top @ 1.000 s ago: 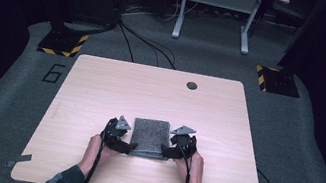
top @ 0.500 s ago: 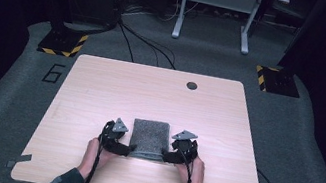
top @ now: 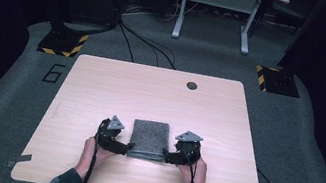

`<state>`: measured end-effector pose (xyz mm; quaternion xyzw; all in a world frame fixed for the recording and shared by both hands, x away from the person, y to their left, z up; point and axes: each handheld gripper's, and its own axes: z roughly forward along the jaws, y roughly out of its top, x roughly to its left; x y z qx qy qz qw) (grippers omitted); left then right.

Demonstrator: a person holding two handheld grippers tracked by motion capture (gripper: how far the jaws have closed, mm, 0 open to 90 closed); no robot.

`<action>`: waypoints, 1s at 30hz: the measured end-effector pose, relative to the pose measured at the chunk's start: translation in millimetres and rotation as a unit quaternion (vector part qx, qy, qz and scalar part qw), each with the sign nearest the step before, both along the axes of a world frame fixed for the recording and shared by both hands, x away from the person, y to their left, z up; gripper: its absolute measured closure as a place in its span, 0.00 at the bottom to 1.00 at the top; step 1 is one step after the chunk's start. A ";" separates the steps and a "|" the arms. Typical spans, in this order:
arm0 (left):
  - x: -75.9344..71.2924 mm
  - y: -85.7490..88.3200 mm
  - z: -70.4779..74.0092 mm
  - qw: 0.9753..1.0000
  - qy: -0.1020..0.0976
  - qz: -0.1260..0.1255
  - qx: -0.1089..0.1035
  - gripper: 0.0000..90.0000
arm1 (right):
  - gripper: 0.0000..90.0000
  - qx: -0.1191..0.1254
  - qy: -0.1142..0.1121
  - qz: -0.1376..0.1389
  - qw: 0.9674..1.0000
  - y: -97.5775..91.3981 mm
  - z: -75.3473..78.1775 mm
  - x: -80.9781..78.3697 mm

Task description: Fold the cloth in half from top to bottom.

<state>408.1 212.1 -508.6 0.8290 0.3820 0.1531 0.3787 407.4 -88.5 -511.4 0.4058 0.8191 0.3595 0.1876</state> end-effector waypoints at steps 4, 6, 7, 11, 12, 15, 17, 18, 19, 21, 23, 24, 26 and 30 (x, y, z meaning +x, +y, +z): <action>-6.0 12.1 7.2 1.000 -0.010 0.013 -0.012 0.14 | 0.11 0.018 -0.008 -0.011 1.000 -9.4 5.8 -5.1; -13.7 27.4 14.8 1.000 -0.017 0.022 -0.008 0.13 | 0.10 0.026 -0.021 -0.020 0.999 -24.1 12.3 -9.5; -16.4 33.0 16.7 1.000 -0.018 0.024 -0.005 0.12 | 0.10 0.028 -0.024 -0.026 0.999 -29.5 14.0 -10.8; -26.7 56.9 18.5 0.998 -0.025 0.051 -0.004 0.11 | 0.10 0.027 -0.031 -0.048 0.998 -54.3 17.2 -14.9; -28.2 63.5 17.4 0.998 -0.026 0.058 -0.004 0.10 | 0.10 0.024 -0.028 -0.055 0.998 -60.5 17.2 -16.2; -30.8 76.9 14.1 0.997 -0.025 0.075 -0.003 0.09 | 0.11 0.014 -0.034 -0.068 0.997 -74.0 16.1 -18.3; -32.0 91.0 10.3 0.996 -0.019 0.090 0.000 0.09 | 0.11 0.014 -0.031 -0.084 0.996 -87.5 14.0 -21.5; -33.6 104.1 5.8 0.994 -0.018 0.107 -0.002 0.08 | 0.11 0.009 -0.031 -0.100 0.994 -101.8 11.0 -24.2; -33.6 104.1 5.8 0.994 -0.018 0.107 -0.002 0.08 | 0.11 0.006 -0.028 -0.109 0.994 -108.8 9.4 -25.6; -34.5 116.2 0.8 0.993 -0.014 0.120 0.001 0.08 | 0.11 0.005 -0.028 -0.117 0.993 -115.9 7.5 -27.0; -35.7 129.6 -7.8 0.990 -0.008 0.139 0.014 0.07 | 0.11 -0.002 -0.024 -0.142 0.990 -136.5 1.4 -30.1; -36.0 133.7 -10.8 0.990 -0.007 0.142 0.016 0.07 | 0.11 -0.002 -0.022 -0.150 0.989 -143.4 -0.8 -30.8; -36.3 140.8 -17.4 0.988 -0.007 0.155 0.015 0.07 | 0.11 0.001 -0.016 -0.166 0.986 -155.6 -5.6 -31.1; -36.9 146.0 -22.0 0.987 -0.001 0.157 0.019 0.07 | 0.10 -0.004 -0.003 -0.184 0.983 -169.6 -16.2 -29.6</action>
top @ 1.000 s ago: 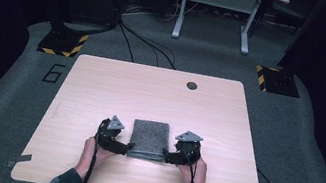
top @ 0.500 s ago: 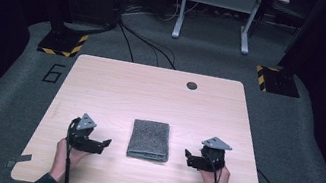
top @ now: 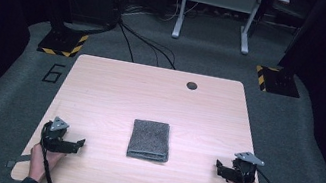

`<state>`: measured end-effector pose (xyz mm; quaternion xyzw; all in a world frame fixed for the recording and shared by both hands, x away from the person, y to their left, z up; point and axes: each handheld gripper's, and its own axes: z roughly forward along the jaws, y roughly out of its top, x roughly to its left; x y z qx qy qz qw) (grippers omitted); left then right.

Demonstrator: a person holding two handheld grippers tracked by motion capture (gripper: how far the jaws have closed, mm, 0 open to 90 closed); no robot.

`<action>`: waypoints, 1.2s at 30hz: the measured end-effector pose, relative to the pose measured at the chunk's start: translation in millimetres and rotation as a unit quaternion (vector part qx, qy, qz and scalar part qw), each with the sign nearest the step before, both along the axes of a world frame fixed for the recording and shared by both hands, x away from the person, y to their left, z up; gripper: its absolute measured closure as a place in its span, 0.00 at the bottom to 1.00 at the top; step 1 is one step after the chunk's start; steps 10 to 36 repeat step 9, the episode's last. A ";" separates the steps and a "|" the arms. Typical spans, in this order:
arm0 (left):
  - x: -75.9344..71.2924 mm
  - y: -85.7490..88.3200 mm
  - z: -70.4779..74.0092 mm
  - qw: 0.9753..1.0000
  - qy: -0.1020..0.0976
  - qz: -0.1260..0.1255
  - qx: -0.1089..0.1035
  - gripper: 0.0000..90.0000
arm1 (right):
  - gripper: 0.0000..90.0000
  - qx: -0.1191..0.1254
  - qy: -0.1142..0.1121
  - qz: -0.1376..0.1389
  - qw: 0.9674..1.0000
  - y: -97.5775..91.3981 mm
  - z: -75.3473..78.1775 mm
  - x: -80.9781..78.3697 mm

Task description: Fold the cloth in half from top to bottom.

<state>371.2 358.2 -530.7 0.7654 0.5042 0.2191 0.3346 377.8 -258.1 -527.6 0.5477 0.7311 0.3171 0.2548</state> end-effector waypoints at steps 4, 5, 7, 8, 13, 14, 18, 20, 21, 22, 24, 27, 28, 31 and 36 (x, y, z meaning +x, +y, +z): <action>0.8 -0.3 -0.5 1.000 -0.002 -0.002 0.003 0.06 | 0.08 -0.004 0.000 0.000 1.000 0.3 -0.8 1.3; 1.1 -0.1 0.0 1.000 0.002 -0.004 0.004 0.06 | 0.08 -0.001 0.004 0.002 1.000 1.2 -0.8 1.9; 1.8 0.0 0.0 1.000 0.002 -0.005 0.006 0.06 | 0.07 0.005 0.008 0.000 1.000 1.2 -1.2 2.9; 1.8 0.0 0.0 1.000 0.002 -0.005 0.006 0.06 | 0.07 0.005 0.008 0.000 1.000 1.2 -1.2 2.9; 2.0 -0.4 -0.5 1.000 -0.002 -0.003 0.005 0.06 | 0.06 0.010 0.012 -0.001 1.000 0.2 -1.5 3.9; 2.0 -0.4 -0.5 1.000 -0.002 -0.003 0.005 0.06 | 0.06 0.010 0.012 -0.001 1.000 0.2 -1.5 3.9; 2.0 -0.4 -0.5 1.000 -0.002 -0.003 0.005 0.06 | 0.06 0.010 0.012 -0.001 1.000 0.2 -1.5 3.9; 2.0 -0.4 -0.5 1.000 -0.002 -0.003 0.005 0.06 | 0.06 0.010 0.012 -0.001 1.000 0.2 -1.5 3.9; 2.0 -0.4 -0.5 1.000 -0.002 -0.003 0.005 0.06 | 0.06 0.010 0.012 -0.001 1.000 0.2 -1.5 3.9; 2.0 -0.4 -0.5 1.000 -0.002 -0.003 0.005 0.06 | 0.06 0.010 0.012 -0.001 1.000 0.2 -1.5 3.9; 2.0 -0.4 -0.5 1.000 -0.002 -0.003 0.005 0.06 | 0.06 0.010 0.012 -0.001 1.000 0.2 -1.5 3.9; 2.0 -0.4 -0.5 1.000 -0.002 -0.003 0.005 0.06 | 0.06 0.010 0.012 -0.001 1.000 0.2 -1.5 3.9; 2.0 -0.4 -0.5 1.000 -0.002 -0.003 0.005 0.06 | 0.06 0.010 0.012 -0.001 1.000 0.2 -1.5 3.9; 2.0 -0.4 -0.5 1.000 -0.002 -0.003 0.005 0.06 | 0.06 0.010 0.012 -0.001 1.000 0.2 -1.5 3.9; 2.0 -0.4 -0.5 1.000 -0.002 -0.003 0.005 0.06 | 0.06 0.010 0.012 -0.001 1.000 0.2 -1.5 3.9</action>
